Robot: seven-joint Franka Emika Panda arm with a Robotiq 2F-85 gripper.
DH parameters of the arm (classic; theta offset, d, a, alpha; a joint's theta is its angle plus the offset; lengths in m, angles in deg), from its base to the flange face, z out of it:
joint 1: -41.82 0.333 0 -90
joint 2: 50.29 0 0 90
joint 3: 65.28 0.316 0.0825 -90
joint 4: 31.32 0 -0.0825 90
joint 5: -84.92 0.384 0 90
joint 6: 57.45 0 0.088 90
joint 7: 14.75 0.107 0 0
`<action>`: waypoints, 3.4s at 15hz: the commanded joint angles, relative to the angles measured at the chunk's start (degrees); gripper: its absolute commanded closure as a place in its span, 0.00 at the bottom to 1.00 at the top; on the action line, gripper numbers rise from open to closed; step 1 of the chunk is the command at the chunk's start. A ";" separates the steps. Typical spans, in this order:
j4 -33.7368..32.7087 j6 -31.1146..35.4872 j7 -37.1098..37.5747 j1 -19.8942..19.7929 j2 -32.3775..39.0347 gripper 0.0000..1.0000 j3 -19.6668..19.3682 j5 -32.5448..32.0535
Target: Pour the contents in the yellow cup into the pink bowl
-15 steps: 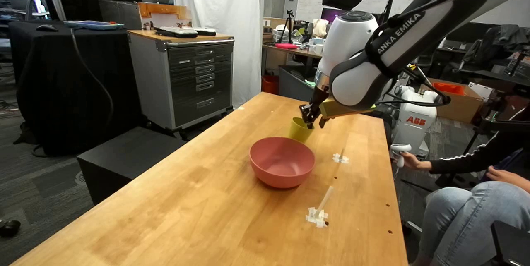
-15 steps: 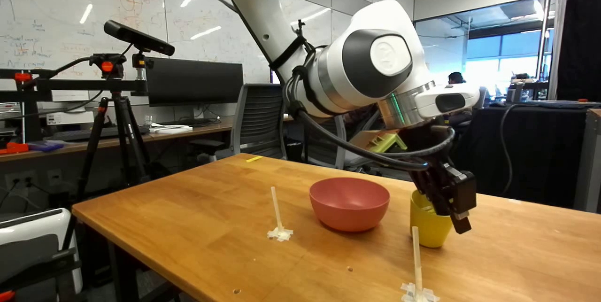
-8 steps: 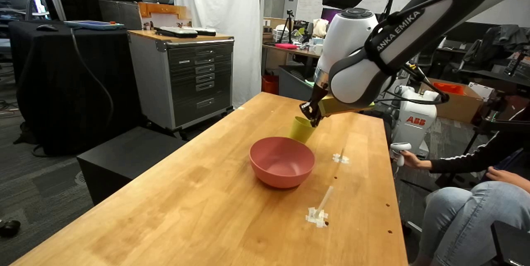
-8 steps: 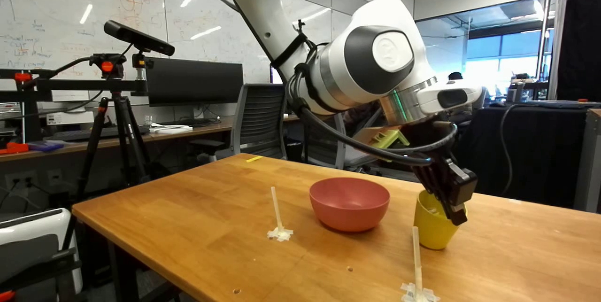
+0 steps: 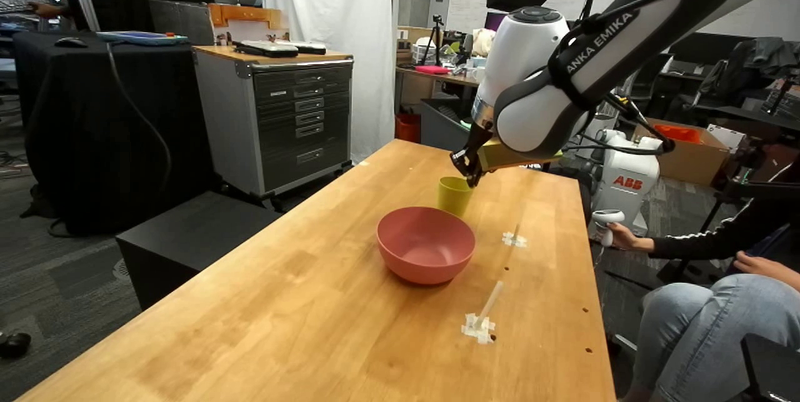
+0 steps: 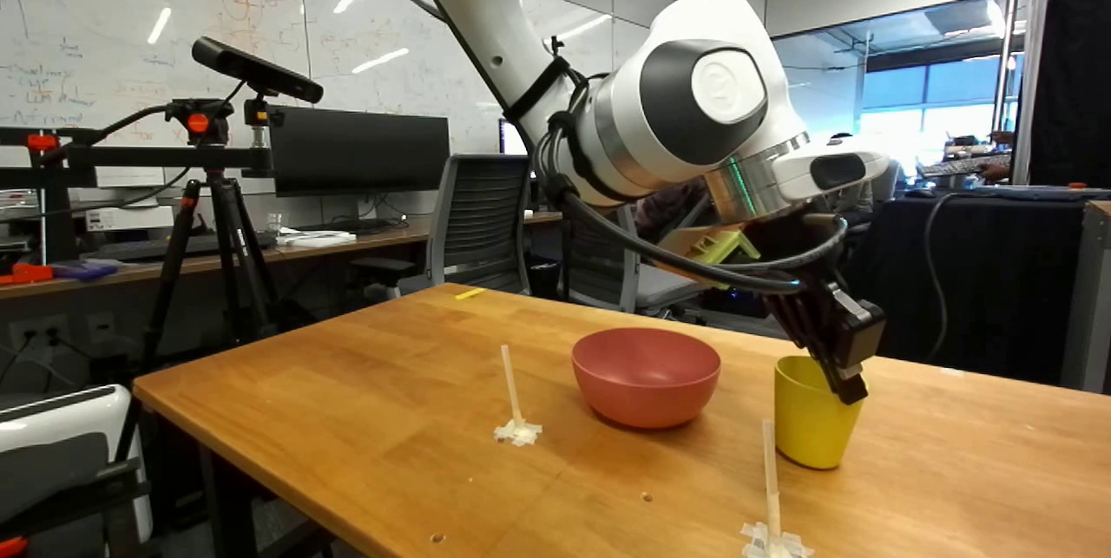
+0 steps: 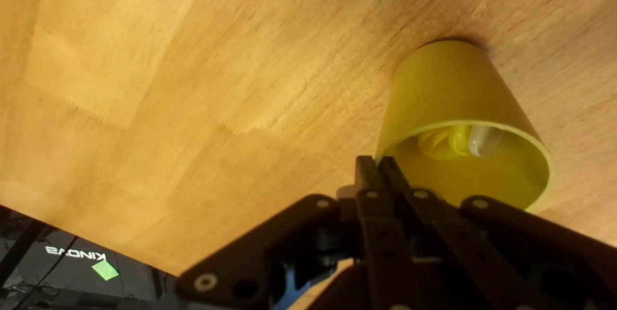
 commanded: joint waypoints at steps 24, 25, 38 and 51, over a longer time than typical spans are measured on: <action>8.69 7.88 -0.09 10.04 -0.97 0.65 -10.24 -1.89; 8.74 7.81 -0.08 10.01 -0.96 0.60 -10.28 -1.74; 8.49 7.32 -0.04 9.97 -1.15 0.95 -10.37 -1.10; 8.32 5.39 0.31 8.79 -1.17 0.36 -9.45 2.18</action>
